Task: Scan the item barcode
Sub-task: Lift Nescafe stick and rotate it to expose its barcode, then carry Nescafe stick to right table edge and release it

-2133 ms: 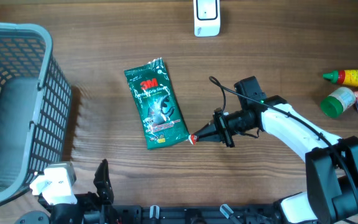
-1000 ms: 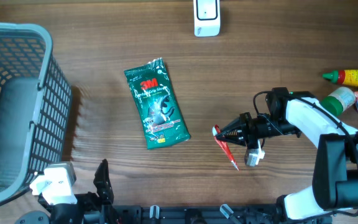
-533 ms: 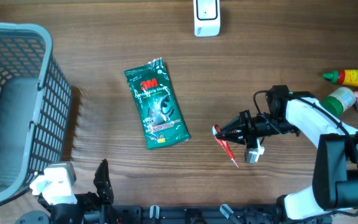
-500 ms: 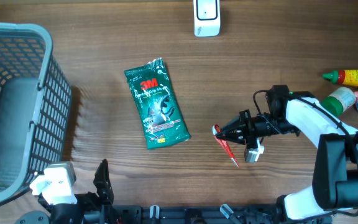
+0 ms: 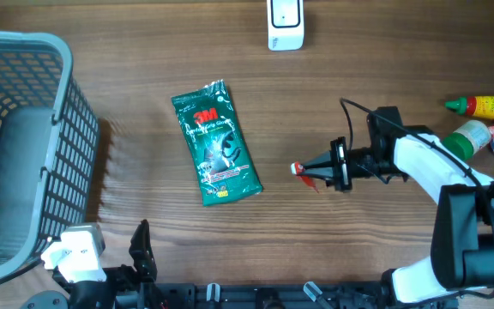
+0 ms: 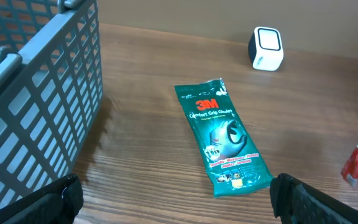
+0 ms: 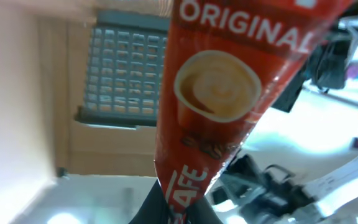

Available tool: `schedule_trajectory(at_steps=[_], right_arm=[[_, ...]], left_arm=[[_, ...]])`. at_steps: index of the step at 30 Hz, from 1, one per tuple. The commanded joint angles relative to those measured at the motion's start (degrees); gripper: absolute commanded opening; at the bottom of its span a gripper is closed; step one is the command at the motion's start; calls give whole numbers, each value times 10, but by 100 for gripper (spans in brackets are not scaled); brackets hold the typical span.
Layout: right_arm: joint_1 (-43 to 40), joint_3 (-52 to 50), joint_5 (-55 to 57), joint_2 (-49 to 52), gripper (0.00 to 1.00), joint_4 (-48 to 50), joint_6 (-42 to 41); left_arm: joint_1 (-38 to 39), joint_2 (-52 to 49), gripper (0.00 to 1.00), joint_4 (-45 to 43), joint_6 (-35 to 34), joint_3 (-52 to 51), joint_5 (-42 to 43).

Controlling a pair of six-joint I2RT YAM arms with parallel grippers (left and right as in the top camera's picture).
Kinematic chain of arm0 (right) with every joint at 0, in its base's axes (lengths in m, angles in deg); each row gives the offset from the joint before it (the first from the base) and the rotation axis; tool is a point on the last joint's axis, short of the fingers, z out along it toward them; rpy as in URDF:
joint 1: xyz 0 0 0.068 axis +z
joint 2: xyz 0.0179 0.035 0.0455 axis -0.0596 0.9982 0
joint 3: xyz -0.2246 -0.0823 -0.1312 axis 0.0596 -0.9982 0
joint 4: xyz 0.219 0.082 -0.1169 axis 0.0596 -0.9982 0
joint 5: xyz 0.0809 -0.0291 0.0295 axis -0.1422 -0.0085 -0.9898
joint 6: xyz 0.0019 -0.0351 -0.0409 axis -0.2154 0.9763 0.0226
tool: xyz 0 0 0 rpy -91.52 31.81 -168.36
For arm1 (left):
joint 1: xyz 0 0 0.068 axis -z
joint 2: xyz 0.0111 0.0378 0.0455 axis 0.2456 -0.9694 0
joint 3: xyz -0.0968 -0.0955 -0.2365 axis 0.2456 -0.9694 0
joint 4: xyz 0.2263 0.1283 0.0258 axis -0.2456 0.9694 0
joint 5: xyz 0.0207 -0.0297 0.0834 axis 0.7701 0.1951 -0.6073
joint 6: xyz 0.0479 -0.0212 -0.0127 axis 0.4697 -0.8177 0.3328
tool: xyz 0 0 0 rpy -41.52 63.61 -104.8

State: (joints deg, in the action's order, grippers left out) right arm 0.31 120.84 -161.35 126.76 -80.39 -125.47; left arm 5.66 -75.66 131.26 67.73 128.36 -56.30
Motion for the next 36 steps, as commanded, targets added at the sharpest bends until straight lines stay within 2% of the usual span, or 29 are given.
schedule_trajectory(at_steps=[1, 4, 6, 7, 9, 12, 15, 17, 21, 29, 32, 36], right_arm=[[25, 70, 52, -26, 5, 19, 64], [31, 131, 178, -38, 4, 125, 72], [32, 142, 247, -38, 5, 277, 72], [32, 142, 272, -38, 5, 319, 73], [32, 142, 345, -38, 5, 387, 73], [37, 142, 455, -34, 5, 431, 78], [50, 142, 469, -16, 5, 522, 127], [71, 148, 490, 18, 5, 600, 123], [94, 217, 504, 103, 5, 607, 133], [119, 489, 510, 329, 5, 549, 140], [124, 531, 522, 379, 5, 539, 106], [142, 546, 528, 419, 5, 555, 105]], left_arm=[[-3, 3, 100, -2, -8, 0, 7], [-3, 3, 100, -2, -8, 0, 7], [-3, 3, 100, -2, -8, 0, 7], [-3, 3, 100, -2, -8, 0, 7], [-3, 3, 100, -2, -8, 0, 7], [-3, 3, 100, -2, -8, 0, 7], [-3, 3, 100, -2, -8, 0, 7], [-3, 3, 100, -2, -8, 0, 7], [-3, 3, 100, -2, -8, 0, 7], [-3, 3, 100, -2, -8, 0, 7], [-3, 3, 100, -2, -8, 0, 7], [-3, 3, 100, -2, -8, 0, 7]])
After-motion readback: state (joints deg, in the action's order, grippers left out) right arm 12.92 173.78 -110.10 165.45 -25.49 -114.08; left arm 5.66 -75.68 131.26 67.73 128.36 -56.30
